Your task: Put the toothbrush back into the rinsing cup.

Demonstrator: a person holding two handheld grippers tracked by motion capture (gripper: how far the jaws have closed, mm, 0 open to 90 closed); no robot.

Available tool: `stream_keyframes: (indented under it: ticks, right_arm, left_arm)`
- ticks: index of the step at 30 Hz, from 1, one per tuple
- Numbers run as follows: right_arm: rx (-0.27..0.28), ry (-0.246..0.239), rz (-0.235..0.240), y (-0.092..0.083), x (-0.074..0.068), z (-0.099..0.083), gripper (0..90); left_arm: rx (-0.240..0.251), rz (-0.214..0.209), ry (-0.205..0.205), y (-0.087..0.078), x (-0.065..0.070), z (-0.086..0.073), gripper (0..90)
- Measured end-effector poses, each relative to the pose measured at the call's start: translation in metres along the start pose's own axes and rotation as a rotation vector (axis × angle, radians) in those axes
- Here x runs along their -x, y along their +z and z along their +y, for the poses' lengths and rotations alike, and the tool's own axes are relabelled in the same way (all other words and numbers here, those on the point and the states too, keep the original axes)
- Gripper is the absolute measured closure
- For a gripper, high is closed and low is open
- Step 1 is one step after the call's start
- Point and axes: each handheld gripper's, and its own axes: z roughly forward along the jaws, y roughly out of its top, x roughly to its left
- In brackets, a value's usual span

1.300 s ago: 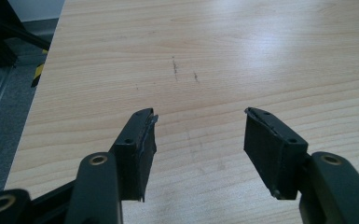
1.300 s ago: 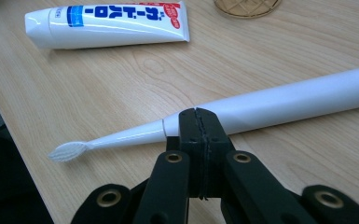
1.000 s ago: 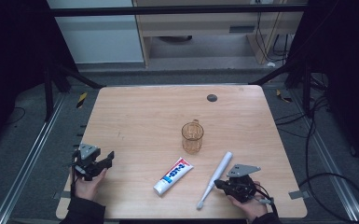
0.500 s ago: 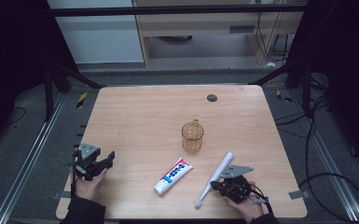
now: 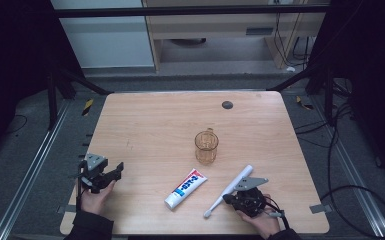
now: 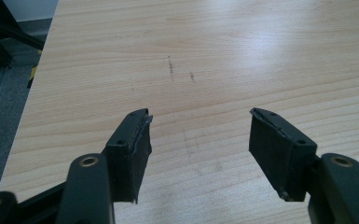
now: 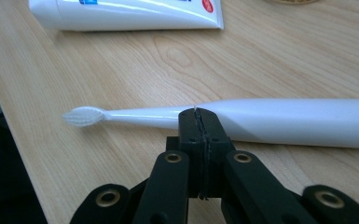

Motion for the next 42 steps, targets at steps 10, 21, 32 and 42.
stream_keyframes:
  ticks: [10, 21, 32, 42]
  right_arm:
    - [0.104, 0.062, -0.088, -0.022, 0.026, 0.011, 89.9]
    - [0.141, 0.18, -0.254, -0.032, 0.085, 0.012, 90.0]
    - [0.087, 0.167, -0.258, -0.004, 0.099, 0.025, 90.0]
    - [0.054, 0.145, -0.268, -0.004, 0.097, 0.023, 90.0]
  left_arm:
    - [-0.009, -0.015, -0.007, 0.0, -0.001, 0.001, 34.3]
    - [-0.011, -0.02, -0.002, 0.002, 0.0, 0.001, 32.8]
    - [-0.01, -0.018, 0.007, 0.003, 0.0, 0.001, 33.0]
    - [-0.01, -0.018, 0.011, 0.003, 0.0, 0.001, 33.0]
